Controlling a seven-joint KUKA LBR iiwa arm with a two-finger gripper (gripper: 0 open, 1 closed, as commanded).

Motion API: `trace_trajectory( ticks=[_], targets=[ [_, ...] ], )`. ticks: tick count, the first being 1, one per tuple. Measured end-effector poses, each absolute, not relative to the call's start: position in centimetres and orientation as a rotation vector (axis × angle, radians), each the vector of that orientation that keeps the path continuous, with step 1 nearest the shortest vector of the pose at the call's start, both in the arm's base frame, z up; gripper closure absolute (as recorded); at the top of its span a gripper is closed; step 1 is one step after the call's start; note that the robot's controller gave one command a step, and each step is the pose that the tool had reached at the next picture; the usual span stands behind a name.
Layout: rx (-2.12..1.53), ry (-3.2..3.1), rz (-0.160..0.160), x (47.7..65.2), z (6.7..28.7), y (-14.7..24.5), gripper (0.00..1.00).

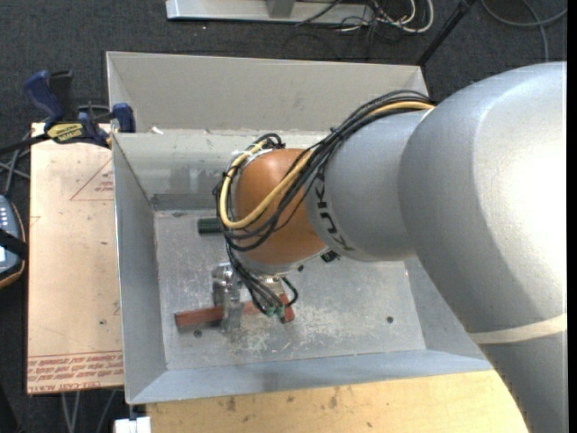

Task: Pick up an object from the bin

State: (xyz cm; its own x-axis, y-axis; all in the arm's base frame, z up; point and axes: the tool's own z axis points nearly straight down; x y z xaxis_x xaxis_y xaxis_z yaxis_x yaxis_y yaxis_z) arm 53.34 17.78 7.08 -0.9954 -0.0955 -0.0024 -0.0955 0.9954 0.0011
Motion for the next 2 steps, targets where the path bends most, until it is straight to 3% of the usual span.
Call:
trace_trajectory(
  ticks=[1, 2],
  targets=[
    [-0.150, 3.136, 0.002, 53.3, 7.1, 17.8, 1.00],
    [-0.056, 3.141, 0.001, 55.2, 27.1, 17.9, 1.00]
  ],
)
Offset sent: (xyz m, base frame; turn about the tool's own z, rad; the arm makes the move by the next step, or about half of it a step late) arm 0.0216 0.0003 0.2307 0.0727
